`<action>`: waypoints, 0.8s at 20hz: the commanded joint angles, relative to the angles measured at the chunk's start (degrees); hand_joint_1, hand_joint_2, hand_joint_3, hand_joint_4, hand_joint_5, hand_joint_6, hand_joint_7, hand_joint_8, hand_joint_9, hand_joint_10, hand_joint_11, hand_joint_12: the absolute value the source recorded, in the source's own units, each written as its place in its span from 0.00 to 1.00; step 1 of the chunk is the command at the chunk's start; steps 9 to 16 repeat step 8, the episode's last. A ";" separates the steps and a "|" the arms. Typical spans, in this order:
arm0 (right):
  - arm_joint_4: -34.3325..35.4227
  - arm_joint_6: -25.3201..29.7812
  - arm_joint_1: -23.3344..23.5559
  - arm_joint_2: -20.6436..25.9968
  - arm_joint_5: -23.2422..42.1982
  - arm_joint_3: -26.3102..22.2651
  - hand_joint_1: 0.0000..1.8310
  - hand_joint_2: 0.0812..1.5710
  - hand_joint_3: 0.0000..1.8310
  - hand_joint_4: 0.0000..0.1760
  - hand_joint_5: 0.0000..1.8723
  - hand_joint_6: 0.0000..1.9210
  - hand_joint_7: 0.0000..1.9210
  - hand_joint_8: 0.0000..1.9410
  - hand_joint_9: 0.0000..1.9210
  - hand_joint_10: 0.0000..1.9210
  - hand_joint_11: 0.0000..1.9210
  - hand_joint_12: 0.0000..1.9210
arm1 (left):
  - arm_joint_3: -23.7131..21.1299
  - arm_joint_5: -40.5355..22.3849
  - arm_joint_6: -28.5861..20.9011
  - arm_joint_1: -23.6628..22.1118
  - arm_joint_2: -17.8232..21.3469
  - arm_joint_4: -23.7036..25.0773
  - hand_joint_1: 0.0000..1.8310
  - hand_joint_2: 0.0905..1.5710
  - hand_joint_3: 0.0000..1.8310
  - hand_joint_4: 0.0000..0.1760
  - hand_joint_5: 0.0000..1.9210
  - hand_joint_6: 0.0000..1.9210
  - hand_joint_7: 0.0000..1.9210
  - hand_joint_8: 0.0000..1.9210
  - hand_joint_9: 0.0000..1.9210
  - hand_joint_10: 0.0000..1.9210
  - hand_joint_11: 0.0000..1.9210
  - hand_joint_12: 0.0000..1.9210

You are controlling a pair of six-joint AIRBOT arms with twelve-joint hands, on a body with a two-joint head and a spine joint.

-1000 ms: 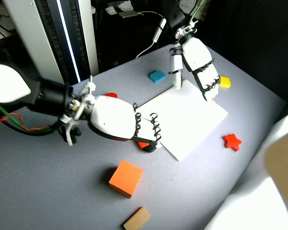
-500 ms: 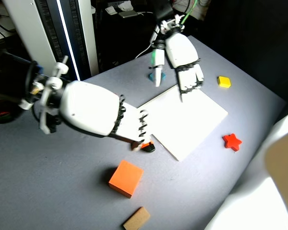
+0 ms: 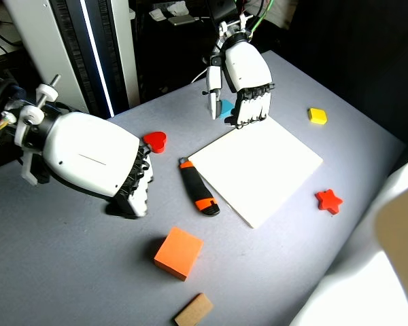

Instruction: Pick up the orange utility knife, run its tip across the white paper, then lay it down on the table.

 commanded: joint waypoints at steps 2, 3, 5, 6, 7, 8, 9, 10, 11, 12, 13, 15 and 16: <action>1.92 0.06 0.07 0.97 2.86 -1.08 0.14 0.96 0.01 0.00 0.56 0.88 0.64 0.88 0.61 0.99 0.57 1.00 | -0.63 -3.38 0.02 -0.91 -0.01 4.45 0.30 0.86 0.00 0.00 0.49 0.59 0.57 0.82 0.59 0.95 0.59 1.00; 2.91 0.06 0.09 1.15 2.47 -1.46 0.12 0.96 0.01 0.00 0.56 0.85 0.64 0.86 0.61 0.98 0.58 1.00 | -0.91 -3.38 0.02 -0.90 0.00 4.84 0.28 0.88 0.01 0.00 0.49 0.69 0.57 0.83 0.59 0.96 0.59 1.00; 4.54 0.06 0.46 1.31 2.42 -1.63 0.11 0.96 0.00 0.00 0.57 0.84 0.64 0.88 0.63 0.99 0.61 1.00 | -1.43 -3.33 0.02 -0.67 0.01 5.57 0.27 0.92 0.01 0.00 0.49 0.69 0.59 0.79 0.59 0.93 0.57 1.00; 5.22 0.18 0.71 1.50 2.57 -1.62 0.14 0.95 0.00 0.00 0.58 0.86 0.65 0.90 0.63 1.00 0.60 1.00 | -1.58 -3.27 0.02 -0.53 0.02 5.65 0.31 0.91 0.00 0.00 0.48 0.70 0.60 0.75 0.60 0.89 0.57 1.00; 5.36 0.28 0.74 1.69 3.09 -1.62 0.15 0.95 0.00 0.00 0.58 0.87 0.64 0.92 0.63 1.00 0.60 1.00 | -1.62 -3.27 0.04 -0.45 0.02 5.66 0.45 0.86 0.00 0.00 0.36 0.80 0.60 0.75 0.61 0.88 0.57 0.99; 5.37 0.30 0.67 2.17 4.97 -1.61 0.17 0.95 0.00 0.00 0.58 0.87 0.64 0.93 0.64 1.00 0.61 1.00 | -1.61 -3.27 0.12 -0.42 0.05 5.67 0.48 0.85 0.00 0.06 0.34 0.82 0.59 0.77 0.59 0.89 0.55 1.00; 5.37 0.30 0.67 2.17 4.97 -1.61 0.17 0.95 0.00 0.00 0.58 0.87 0.64 0.93 0.64 1.00 0.61 1.00 | -1.61 -3.27 0.12 -0.42 0.05 5.67 0.48 0.85 0.00 0.06 0.34 0.82 0.59 0.77 0.59 0.89 0.55 1.00; 5.37 0.30 0.67 2.17 4.97 -1.61 0.17 0.95 0.00 0.00 0.58 0.87 0.64 0.93 0.64 1.00 0.61 1.00 | -1.61 -3.27 0.12 -0.42 0.05 5.67 0.48 0.85 0.00 0.06 0.34 0.82 0.59 0.77 0.59 0.89 0.55 1.00; 5.37 0.30 0.67 2.17 4.97 -1.61 0.17 0.95 0.00 0.00 0.58 0.87 0.64 0.93 0.64 1.00 0.61 1.00 | -1.61 -3.27 0.12 -0.42 0.05 5.67 0.48 0.85 0.00 0.06 0.34 0.82 0.59 0.77 0.59 0.89 0.55 1.00; 5.37 0.30 0.67 2.17 4.97 -1.61 0.17 0.95 0.00 0.00 0.58 0.87 0.64 0.93 0.64 1.00 0.61 1.00 | -1.61 -3.27 0.12 -0.42 0.05 5.67 0.48 0.85 0.00 0.06 0.34 0.82 0.59 0.77 0.59 0.89 0.55 1.00; 5.37 0.30 0.67 2.17 4.97 -1.61 0.17 0.95 0.00 0.00 0.58 0.87 0.64 0.93 0.64 1.00 0.61 1.00 | -1.61 -3.27 0.12 -0.42 0.05 5.67 0.48 0.85 0.00 0.06 0.34 0.82 0.59 0.77 0.59 0.89 0.55 1.00; 5.37 0.30 0.67 2.17 4.97 -1.61 0.17 0.95 0.00 0.00 0.58 0.87 0.64 0.93 0.64 1.00 0.61 1.00 | -1.61 -3.27 0.12 -0.42 0.05 5.67 0.48 0.85 0.00 0.06 0.34 0.82 0.59 0.77 0.59 0.89 0.55 1.00; 5.37 0.30 0.67 2.17 4.97 -1.61 0.17 0.95 0.00 0.00 0.58 0.87 0.64 0.93 0.64 1.00 0.61 1.00 | -1.61 -3.27 0.12 -0.42 0.05 5.67 0.48 0.85 0.00 0.06 0.34 0.82 0.59 0.77 0.59 0.89 0.55 1.00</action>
